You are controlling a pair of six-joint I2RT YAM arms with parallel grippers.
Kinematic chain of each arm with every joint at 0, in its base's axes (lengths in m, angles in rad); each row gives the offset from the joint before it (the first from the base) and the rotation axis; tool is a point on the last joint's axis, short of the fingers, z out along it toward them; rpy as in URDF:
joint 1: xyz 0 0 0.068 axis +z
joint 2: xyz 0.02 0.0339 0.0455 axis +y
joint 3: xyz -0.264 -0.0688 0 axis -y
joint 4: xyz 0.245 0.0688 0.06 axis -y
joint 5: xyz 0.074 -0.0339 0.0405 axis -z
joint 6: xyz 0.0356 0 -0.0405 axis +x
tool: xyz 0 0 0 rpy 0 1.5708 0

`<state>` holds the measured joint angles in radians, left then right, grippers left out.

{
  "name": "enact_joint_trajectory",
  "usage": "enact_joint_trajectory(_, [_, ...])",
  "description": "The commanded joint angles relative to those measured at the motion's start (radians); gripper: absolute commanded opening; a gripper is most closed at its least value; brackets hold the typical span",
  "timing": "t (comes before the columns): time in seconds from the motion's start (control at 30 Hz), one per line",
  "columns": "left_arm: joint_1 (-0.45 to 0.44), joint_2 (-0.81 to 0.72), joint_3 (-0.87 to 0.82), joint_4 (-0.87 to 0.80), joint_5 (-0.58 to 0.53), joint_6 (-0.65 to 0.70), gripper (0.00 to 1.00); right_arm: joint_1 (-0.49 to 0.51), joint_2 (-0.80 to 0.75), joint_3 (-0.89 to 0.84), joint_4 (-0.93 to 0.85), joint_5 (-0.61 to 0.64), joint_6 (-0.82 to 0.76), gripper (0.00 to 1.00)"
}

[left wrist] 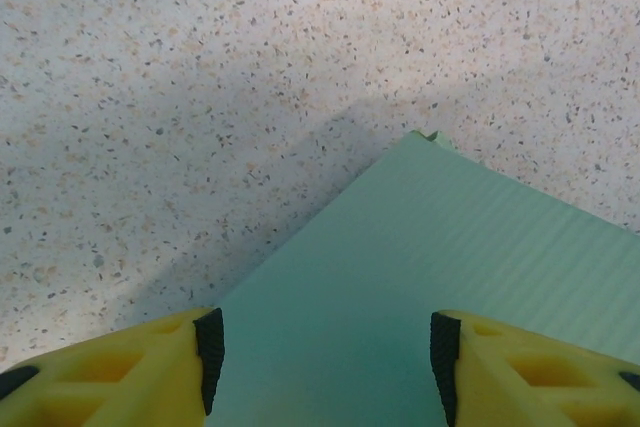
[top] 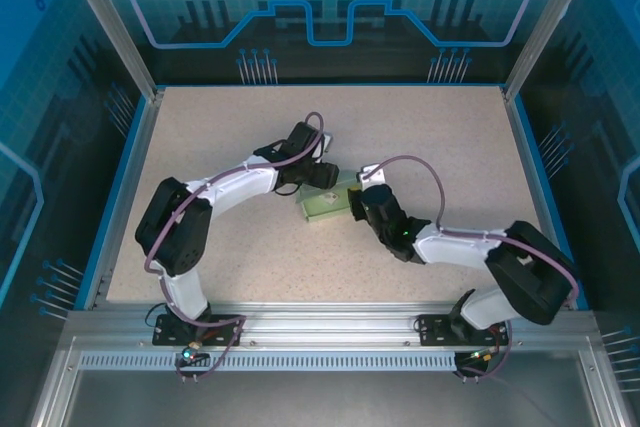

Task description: Fold the paper box

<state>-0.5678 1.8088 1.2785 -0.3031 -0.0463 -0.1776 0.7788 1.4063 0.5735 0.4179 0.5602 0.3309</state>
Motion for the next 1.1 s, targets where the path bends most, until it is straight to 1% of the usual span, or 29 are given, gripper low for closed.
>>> enact_joint_trajectory(0.0, [-0.012, 0.018, -0.025, 0.013, 0.019, -0.003, 0.59, 0.005, -0.098, 0.0, -0.138, -0.032, -0.023, 0.38])
enact_joint_trajectory(0.07, [-0.015, 0.019, -0.033, 0.021, 0.016, -0.006, 0.59, -0.006, -0.138, 0.017, -0.209, -0.057, -0.034, 0.4])
enact_joint_trajectory(0.17, [-0.021, 0.019, -0.048, 0.036, 0.01, -0.008, 0.59, -0.053, -0.172, 0.061, -0.283, -0.123, -0.039, 0.42])
enact_joint_trajectory(0.3, [-0.026, 0.019, -0.072, 0.056, 0.0, -0.008, 0.59, -0.122, -0.178, 0.112, -0.328, -0.214, -0.063, 0.44])
enact_joint_trajectory(0.43, [-0.029, 0.019, -0.078, 0.064, -0.005, -0.012, 0.59, -0.145, -0.163, 0.134, -0.353, -0.261, -0.081, 0.44])
enact_joint_trajectory(0.6, [-0.03, 0.014, -0.069, 0.069, -0.025, -0.02, 0.59, -0.151, -0.168, 0.131, -0.389, -0.266, -0.086, 0.44])
enact_joint_trajectory(0.8, [-0.029, -0.006, -0.059, 0.073, -0.038, -0.017, 0.59, -0.138, -0.228, 0.205, -0.512, -0.261, -0.138, 0.49])
enact_joint_trajectory(0.87, [-0.029, -0.004, -0.058, 0.076, -0.038, -0.019, 0.59, -0.135, -0.219, 0.241, -0.546, -0.266, -0.15, 0.51])
enact_joint_trajectory(1.0, [-0.03, -0.003, -0.058, 0.081, -0.037, -0.024, 0.59, -0.137, -0.201, 0.267, -0.549, -0.28, -0.152, 0.54])
enact_joint_trajectory(1.07, [-0.029, -0.007, -0.06, 0.08, -0.039, -0.025, 0.59, -0.146, -0.177, 0.287, -0.555, -0.314, -0.147, 0.56])
